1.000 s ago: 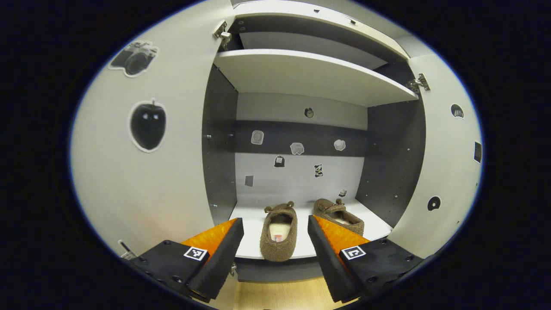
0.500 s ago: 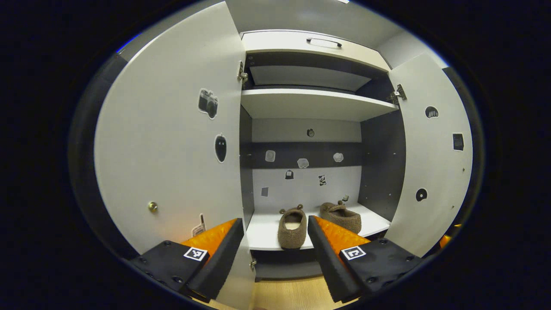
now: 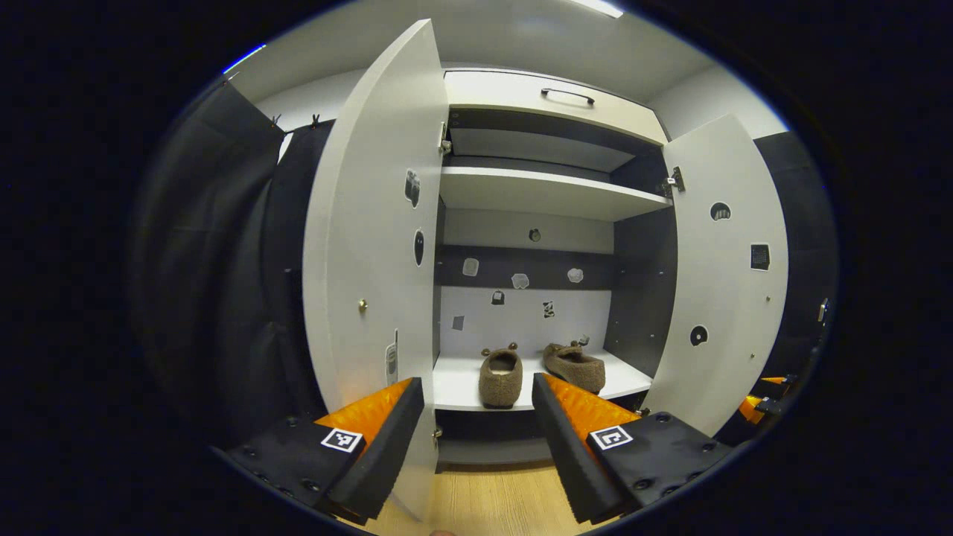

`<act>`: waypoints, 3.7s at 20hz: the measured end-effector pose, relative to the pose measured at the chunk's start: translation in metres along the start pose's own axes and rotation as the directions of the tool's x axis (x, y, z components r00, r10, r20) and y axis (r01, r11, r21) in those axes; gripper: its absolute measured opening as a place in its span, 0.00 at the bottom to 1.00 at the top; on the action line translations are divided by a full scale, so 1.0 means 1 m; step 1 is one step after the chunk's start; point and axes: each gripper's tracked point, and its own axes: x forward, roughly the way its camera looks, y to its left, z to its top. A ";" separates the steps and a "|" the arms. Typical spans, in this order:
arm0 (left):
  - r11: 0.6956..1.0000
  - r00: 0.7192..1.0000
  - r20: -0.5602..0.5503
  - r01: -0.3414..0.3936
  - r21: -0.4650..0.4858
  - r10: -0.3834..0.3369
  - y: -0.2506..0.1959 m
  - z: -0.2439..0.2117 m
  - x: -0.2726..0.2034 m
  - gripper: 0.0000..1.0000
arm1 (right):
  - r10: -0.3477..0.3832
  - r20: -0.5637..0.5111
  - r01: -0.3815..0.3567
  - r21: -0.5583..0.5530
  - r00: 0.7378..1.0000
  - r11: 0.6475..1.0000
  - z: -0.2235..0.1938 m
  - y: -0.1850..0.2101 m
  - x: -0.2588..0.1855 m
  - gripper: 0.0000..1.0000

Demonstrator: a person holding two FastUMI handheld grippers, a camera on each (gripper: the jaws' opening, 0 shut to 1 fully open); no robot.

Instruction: Grab one shoe with the right hand and put it into the shoe cabinet, grab the other shoe with the left hand and put it into the shoe cabinet; then close the right door with the right hand and the left door with the left hand.

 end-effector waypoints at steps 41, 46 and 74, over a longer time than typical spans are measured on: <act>0.969 0.971 0.003 -0.238 0.069 0.238 0.190 -0.073 -0.001 0.95 | 0.228 0.011 -0.228 0.043 0.974 0.973 0.005 0.166 0.028 0.92; 0.981 0.984 0.012 -0.179 0.072 0.178 0.166 -0.079 0.006 0.95 | 0.215 0.010 -0.215 0.051 0.977 0.975 0.002 0.157 0.021 0.92; 0.990 0.995 -0.004 0.097 0.104 -0.097 0.004 -0.086 0.115 0.94 | 0.100 0.061 -0.103 0.059 0.993 0.993 -0.003 0.069 -0.023 0.92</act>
